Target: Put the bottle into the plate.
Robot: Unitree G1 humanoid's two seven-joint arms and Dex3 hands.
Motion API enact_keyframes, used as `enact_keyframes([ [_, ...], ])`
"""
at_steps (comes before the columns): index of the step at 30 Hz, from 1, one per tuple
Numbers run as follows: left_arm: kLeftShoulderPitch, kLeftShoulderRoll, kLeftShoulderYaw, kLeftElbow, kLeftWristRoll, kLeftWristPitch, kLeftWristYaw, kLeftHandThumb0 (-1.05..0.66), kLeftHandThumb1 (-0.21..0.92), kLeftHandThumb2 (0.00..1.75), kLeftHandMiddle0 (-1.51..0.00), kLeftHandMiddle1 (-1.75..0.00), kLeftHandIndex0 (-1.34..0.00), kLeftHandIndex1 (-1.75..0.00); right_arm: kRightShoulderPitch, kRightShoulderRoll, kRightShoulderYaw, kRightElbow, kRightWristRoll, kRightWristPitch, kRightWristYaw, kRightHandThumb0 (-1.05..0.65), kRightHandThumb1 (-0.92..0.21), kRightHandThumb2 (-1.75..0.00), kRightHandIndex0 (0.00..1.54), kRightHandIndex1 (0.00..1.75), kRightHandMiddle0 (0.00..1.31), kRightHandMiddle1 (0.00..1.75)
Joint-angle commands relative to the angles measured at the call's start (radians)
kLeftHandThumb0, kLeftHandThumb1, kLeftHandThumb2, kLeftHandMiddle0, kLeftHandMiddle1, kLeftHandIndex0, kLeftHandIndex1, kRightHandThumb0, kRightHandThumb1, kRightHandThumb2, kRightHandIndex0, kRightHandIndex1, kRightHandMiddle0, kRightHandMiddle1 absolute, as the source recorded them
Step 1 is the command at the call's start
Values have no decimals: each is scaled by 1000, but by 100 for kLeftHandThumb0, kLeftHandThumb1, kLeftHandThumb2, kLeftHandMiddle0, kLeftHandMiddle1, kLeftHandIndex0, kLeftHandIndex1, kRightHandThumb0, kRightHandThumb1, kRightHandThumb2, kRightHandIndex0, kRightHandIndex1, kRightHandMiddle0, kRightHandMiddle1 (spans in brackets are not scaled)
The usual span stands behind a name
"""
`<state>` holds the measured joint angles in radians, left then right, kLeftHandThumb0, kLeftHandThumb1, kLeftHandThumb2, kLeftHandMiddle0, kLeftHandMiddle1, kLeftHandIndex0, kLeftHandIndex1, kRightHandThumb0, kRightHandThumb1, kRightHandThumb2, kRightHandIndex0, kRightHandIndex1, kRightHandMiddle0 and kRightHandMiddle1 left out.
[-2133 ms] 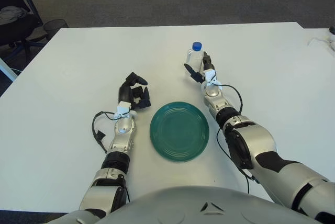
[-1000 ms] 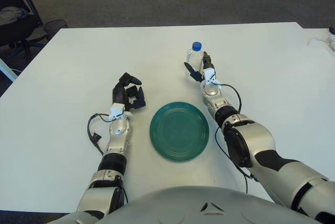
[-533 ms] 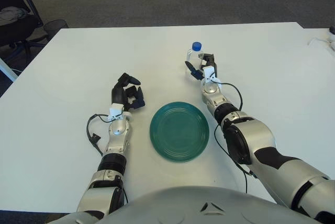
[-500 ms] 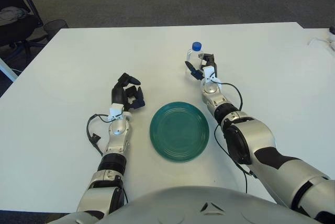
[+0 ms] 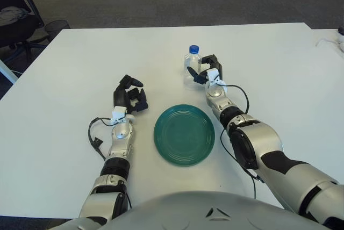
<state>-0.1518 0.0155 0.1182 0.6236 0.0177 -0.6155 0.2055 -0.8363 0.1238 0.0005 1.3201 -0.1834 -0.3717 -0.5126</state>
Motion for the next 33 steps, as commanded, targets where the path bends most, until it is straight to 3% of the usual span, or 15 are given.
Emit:
enact_keyframes([
  [1,79,-2,1,52,23,-10,11,-51,20,146,-124,-175,-70,-175,2,32,-1,7,-6,-1,-3,-39,-43,-87,101,175,84,175],
  [18,85,-14,-8,15,37,43,26,-53,17,150,-128,-175,-73,-175,19,25,-11,9,3,10,21,-34,-43,-95,101,175,79,175],
  [33,62,-14,3,67,1,9,-10,-51,20,146,-124,-175,-70,-175,27,23,-31,-1,18,-14,40,-34,-43,-96,100,175,77,175],
])
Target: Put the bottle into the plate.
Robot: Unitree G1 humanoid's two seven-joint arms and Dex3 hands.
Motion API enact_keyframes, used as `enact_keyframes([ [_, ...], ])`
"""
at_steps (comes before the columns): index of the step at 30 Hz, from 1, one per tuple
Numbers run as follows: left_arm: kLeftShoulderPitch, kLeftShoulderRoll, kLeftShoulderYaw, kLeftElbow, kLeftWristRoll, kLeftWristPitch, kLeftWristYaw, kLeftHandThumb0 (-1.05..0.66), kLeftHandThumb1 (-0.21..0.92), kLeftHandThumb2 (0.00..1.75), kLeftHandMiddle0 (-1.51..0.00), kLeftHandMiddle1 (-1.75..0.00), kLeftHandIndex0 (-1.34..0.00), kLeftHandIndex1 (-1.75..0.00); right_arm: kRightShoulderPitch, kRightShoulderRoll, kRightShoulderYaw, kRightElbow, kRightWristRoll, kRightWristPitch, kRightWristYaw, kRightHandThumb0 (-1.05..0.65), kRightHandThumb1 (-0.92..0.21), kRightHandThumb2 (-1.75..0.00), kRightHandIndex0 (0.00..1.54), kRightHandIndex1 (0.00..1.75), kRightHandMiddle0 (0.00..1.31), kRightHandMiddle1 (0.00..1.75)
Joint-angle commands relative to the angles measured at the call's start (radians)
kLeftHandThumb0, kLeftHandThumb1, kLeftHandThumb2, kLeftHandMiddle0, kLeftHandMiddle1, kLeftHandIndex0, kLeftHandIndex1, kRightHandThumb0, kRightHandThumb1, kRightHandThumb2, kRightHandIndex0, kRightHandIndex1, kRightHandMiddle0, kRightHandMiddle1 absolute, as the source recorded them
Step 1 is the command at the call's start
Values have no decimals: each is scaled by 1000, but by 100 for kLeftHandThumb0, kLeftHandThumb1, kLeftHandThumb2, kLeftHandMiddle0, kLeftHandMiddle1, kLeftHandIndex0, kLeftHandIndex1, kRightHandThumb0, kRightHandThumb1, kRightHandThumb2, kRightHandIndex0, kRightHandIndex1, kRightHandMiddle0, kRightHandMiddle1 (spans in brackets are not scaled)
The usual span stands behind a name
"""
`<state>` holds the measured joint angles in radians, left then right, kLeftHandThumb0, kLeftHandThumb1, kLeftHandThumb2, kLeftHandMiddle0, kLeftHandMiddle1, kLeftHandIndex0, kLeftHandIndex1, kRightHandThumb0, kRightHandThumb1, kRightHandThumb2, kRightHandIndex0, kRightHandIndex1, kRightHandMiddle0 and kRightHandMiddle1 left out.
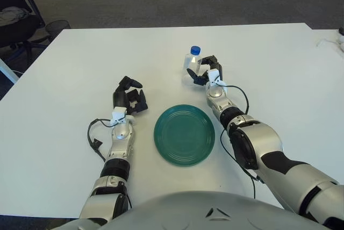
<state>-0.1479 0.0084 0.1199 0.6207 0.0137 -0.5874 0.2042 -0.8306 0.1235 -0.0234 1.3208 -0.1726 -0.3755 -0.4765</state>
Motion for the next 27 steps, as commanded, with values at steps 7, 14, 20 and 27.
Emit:
enact_keyframes([
  [7,49,-4,2,90,1,-35,-14,-51,21,145,-123,-175,-70,-175,12,10,-7,-20,5,-40,2,-34,-43,-96,98,175,77,175],
  [14,44,-1,-2,96,12,-47,-13,-51,21,144,-123,-175,-69,-175,-9,-13,-9,-65,9,-95,21,-33,-43,-97,96,175,76,175],
  [20,42,3,-9,95,34,-43,2,-51,21,144,-123,-175,-69,-175,-41,-27,-19,-109,21,-143,46,-36,-45,-95,100,175,77,175],
  [27,38,4,-19,81,69,-16,37,-51,20,145,-125,-175,-70,-175,-20,-21,2,-224,-2,-238,36,-35,-46,-95,103,175,81,175],
])
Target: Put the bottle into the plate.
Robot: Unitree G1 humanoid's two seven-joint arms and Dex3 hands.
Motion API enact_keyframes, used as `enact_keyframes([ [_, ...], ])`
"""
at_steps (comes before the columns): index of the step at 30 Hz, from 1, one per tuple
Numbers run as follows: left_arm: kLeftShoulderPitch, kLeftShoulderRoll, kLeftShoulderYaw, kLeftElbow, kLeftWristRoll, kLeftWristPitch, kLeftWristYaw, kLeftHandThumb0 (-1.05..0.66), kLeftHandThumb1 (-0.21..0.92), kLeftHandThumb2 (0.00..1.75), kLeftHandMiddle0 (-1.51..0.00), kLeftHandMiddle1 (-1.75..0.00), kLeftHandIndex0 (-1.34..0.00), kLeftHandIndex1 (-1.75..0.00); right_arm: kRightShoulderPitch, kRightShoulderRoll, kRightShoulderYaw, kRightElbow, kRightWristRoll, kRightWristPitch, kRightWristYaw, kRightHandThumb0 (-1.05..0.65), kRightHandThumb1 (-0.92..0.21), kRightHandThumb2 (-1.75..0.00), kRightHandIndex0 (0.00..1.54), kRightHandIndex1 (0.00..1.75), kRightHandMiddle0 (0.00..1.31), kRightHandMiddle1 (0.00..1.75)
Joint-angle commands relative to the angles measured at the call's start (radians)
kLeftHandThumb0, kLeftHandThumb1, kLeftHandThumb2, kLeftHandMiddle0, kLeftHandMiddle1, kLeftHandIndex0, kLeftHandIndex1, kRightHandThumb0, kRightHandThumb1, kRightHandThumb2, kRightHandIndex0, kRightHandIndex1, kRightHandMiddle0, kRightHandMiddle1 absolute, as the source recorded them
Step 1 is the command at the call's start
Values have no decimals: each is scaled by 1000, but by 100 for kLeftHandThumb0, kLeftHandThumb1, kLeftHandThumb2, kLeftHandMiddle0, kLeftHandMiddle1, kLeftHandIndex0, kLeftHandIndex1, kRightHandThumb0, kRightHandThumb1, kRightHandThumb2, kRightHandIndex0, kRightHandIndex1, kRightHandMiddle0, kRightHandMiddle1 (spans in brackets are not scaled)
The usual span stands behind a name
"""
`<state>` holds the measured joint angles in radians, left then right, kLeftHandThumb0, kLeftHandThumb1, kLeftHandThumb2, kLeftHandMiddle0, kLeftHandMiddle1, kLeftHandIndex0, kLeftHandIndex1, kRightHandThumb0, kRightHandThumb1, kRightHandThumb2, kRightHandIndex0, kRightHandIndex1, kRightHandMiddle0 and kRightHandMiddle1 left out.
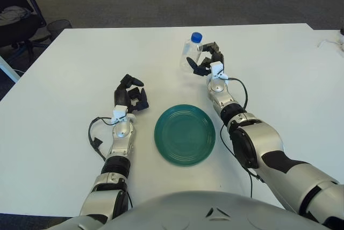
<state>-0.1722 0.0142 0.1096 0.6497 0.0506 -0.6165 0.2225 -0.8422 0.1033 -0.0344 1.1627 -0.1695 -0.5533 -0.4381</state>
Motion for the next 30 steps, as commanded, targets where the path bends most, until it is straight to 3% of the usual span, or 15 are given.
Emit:
enact_keyframes([
  [1,63,-2,-10,51,35,14,23,-51,20,145,-125,-175,-70,-175,-4,0,16,-80,-8,-70,-2,-34,-45,-96,104,175,83,175],
  [10,56,-7,-11,73,24,1,18,-51,20,145,-127,-175,-70,-175,30,3,44,-169,-15,-160,26,-29,-41,-105,108,175,89,175],
  [15,51,-6,-12,89,23,-19,15,-51,21,144,-125,-175,-69,-175,90,7,73,-305,-23,-169,64,-26,-38,-109,108,175,90,175],
  [22,50,-11,-11,94,7,-15,-5,-50,22,143,-123,-175,-68,-175,288,24,159,-620,-24,-89,184,-23,-37,-113,105,175,87,175],
  [30,47,-10,-11,97,0,-25,-20,-50,22,143,-122,-175,-68,-175,482,6,246,-849,-9,9,328,-29,-39,-111,111,175,89,175],
])
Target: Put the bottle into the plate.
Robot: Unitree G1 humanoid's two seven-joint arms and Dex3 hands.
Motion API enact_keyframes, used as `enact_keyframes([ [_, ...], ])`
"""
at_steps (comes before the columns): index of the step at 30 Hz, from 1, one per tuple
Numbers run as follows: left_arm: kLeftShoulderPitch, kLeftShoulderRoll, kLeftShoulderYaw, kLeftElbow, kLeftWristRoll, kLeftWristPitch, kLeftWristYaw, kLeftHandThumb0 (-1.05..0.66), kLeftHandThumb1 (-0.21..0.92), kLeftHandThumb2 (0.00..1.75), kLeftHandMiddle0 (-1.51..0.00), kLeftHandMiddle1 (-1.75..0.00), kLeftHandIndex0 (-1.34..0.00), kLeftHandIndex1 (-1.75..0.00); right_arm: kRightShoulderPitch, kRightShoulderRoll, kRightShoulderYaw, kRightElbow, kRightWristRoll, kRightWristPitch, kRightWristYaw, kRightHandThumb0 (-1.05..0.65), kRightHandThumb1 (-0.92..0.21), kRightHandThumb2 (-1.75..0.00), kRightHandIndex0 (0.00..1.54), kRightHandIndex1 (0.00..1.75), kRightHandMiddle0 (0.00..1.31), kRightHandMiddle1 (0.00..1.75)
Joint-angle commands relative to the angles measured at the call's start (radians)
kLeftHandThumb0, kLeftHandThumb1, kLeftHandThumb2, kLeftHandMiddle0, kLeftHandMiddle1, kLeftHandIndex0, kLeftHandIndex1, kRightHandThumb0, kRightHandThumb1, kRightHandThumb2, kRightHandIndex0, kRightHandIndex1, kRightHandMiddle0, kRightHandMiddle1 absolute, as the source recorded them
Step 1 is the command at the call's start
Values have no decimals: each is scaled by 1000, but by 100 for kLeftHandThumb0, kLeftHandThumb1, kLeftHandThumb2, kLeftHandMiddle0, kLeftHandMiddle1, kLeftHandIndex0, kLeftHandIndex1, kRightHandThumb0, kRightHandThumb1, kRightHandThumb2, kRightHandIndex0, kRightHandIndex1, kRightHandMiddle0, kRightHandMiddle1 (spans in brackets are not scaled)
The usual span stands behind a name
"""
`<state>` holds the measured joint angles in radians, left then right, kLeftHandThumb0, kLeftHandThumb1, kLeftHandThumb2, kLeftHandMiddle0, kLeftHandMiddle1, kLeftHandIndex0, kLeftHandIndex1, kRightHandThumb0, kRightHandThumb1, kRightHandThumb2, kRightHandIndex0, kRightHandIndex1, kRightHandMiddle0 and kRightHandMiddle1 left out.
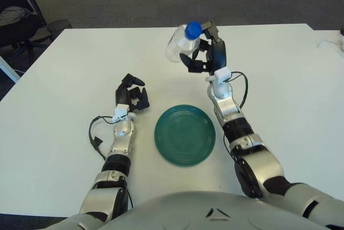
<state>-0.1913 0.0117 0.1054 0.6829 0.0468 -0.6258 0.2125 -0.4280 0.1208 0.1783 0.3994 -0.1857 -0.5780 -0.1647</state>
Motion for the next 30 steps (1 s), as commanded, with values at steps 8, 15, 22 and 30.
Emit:
enact_keyframes([
  [8,55,-11,-4,89,8,-53,-9,-51,21,144,-123,-175,-69,-175,203,-65,92,-263,6,83,181,-34,-43,-106,116,175,94,175],
  [15,47,-6,-11,96,48,-45,38,-50,23,142,-123,-175,-68,-175,240,-113,107,-326,16,97,260,-31,-43,-109,117,175,94,175],
  [22,45,-2,-17,91,36,-22,21,-50,23,142,-123,-175,-68,-175,244,-144,101,-306,66,70,326,-32,-46,-108,122,175,95,175],
  [30,38,-1,-15,100,26,-26,12,-50,23,142,-123,-175,-67,-175,231,-153,89,-263,86,66,361,-33,-46,-106,126,175,96,175],
])
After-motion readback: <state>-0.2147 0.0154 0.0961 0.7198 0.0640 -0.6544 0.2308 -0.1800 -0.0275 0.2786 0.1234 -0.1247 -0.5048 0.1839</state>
